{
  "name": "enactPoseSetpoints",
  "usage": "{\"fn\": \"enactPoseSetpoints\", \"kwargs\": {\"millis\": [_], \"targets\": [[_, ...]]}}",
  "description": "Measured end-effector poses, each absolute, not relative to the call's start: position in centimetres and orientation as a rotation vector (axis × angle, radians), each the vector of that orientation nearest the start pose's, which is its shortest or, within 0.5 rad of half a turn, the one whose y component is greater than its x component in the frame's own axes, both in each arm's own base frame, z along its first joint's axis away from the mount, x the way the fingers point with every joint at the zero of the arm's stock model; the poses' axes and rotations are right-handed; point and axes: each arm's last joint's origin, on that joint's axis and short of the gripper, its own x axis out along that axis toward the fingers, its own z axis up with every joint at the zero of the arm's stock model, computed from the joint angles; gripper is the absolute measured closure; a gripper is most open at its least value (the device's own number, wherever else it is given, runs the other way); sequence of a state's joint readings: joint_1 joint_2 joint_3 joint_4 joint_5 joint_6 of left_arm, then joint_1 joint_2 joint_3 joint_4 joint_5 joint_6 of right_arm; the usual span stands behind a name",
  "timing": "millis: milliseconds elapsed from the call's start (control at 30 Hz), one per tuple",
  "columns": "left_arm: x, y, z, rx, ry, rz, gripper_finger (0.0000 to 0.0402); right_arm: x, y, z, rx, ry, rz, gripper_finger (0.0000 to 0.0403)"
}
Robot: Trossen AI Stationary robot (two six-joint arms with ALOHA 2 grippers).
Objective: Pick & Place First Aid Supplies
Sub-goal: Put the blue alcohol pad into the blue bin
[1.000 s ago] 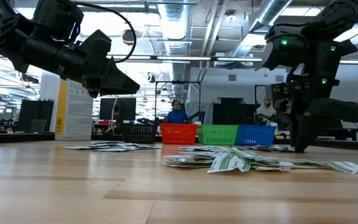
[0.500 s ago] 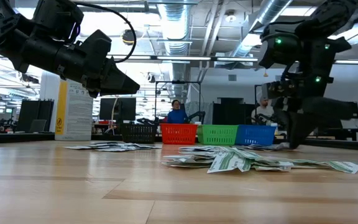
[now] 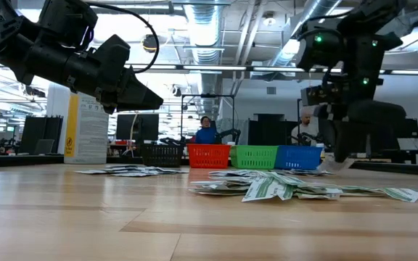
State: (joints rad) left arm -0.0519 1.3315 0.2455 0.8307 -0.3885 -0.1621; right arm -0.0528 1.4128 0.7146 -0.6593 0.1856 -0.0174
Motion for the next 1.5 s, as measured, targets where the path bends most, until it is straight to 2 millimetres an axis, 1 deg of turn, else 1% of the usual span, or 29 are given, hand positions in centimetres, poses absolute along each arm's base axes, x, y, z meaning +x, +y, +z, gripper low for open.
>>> {"fn": "enactPoseSetpoints", "kwargs": {"millis": [200,367,600,800,967,1067,1167,1300,1433,1500], "targets": [[21.6,0.0,14.7,-0.104,0.222,0.354,0.0268,23.2,-1.8,17.3,-0.124,1.346,-0.215,0.0401],[21.6,0.0,14.7,-0.104,0.222,0.354,0.0268,23.7,-2.3,18.4,-0.236,1.321,-0.338,0.0401],[21.6,0.0,14.7,-0.104,0.222,0.354,0.0268,24.3,-4.0,19.4,-0.399,1.273,-0.505,0.0401],[21.6,0.0,14.7,-0.104,0.223,0.354,0.0268,24.8,-6.7,19.9,-0.435,1.214,-0.564,0.0401],[21.6,0.0,14.7,-0.104,0.222,0.354,0.0268,24.8,-9.9,20.4,-0.418,1.149,-0.647,0.0401],[21.6,0.0,14.7,-0.104,0.222,0.354,0.0268,24.5,-11.9,20.8,-0.388,1.110,-0.720,0.0401],[21.6,0.0,14.7,-0.104,0.222,0.354,0.0268,23.8,-13.8,21.0,-0.336,1.082,-0.767,0.0401],[21.6,0.0,14.7,-0.104,0.222,0.354,0.0268,22.7,-16.0,21.0,-0.223,1.041,-0.755,0.0401],[21.6,0.0,14.7,-0.104,0.222,0.354,0.0268,21.9,-17.6,20.5,-0.100,1.003,-0.751,0.0401],[21.6,0.0,14.7,-0.104,0.222,0.354,0.0268,21.4,-18.2,20.4,-0.066,1.000,-0.762,0.0401]]}}
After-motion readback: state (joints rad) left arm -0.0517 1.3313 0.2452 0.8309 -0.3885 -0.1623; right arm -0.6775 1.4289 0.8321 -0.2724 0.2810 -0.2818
